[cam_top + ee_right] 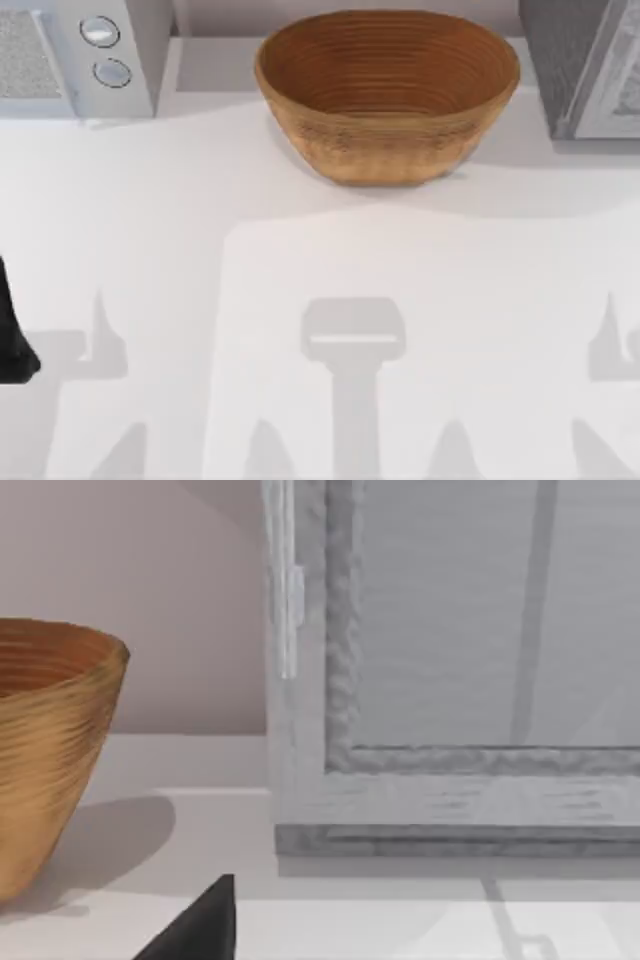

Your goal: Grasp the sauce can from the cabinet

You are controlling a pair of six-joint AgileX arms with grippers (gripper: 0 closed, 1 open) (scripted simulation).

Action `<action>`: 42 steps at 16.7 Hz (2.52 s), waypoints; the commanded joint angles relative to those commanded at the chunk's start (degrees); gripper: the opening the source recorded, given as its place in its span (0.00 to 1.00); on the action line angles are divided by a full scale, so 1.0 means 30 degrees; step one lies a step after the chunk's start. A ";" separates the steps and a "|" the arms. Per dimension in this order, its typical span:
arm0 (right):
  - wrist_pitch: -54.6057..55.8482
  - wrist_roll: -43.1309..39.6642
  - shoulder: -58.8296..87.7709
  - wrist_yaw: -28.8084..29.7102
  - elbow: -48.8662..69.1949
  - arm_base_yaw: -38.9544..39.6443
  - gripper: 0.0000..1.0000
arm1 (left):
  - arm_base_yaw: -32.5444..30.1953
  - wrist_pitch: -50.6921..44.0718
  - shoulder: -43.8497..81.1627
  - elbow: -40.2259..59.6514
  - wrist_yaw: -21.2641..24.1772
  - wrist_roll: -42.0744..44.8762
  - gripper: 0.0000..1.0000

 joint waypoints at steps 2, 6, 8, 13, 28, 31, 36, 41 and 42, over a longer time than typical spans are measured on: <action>-0.0001 0.0000 0.0006 0.0001 0.0006 0.0001 1.00 | 0.0000 0.0000 0.0000 0.0000 0.0000 0.0000 1.00; -0.0408 0.0001 0.1720 0.0257 0.2022 0.0294 1.00 | 0.0000 0.0000 0.0000 0.0000 0.0000 0.0000 1.00; -0.0898 -0.0003 0.3453 0.0524 0.4246 0.0547 1.00 | 0.0000 0.0000 0.0000 0.0000 0.0000 0.0000 1.00; -0.2903 0.0012 0.9660 0.1472 1.2382 0.1361 1.00 | 0.0000 0.0000 0.0000 0.0000 0.0000 0.0000 1.00; -0.7941 0.0294 2.5214 0.3737 3.3077 0.3503 1.00 | 0.0000 0.0000 0.0000 0.0000 0.0000 0.0000 1.00; -0.7973 0.0300 2.5348 0.3757 3.3267 0.3526 1.00 | 0.0000 0.0000 0.0000 0.0000 0.0000 0.0000 1.00; -0.7612 0.0281 2.5381 0.3867 3.3056 0.3503 1.00 | 0.0000 0.0000 0.0000 0.0000 0.0000 0.0000 1.00; -0.7342 0.0270 2.5406 0.3969 3.2941 0.3505 1.00 | 0.0000 0.0000 0.0000 0.0000 0.0000 0.0000 1.00; -0.7338 0.0270 2.5471 0.3956 3.2993 0.3496 1.00 | 0.0000 0.0000 0.0000 0.0000 0.0000 0.0000 1.00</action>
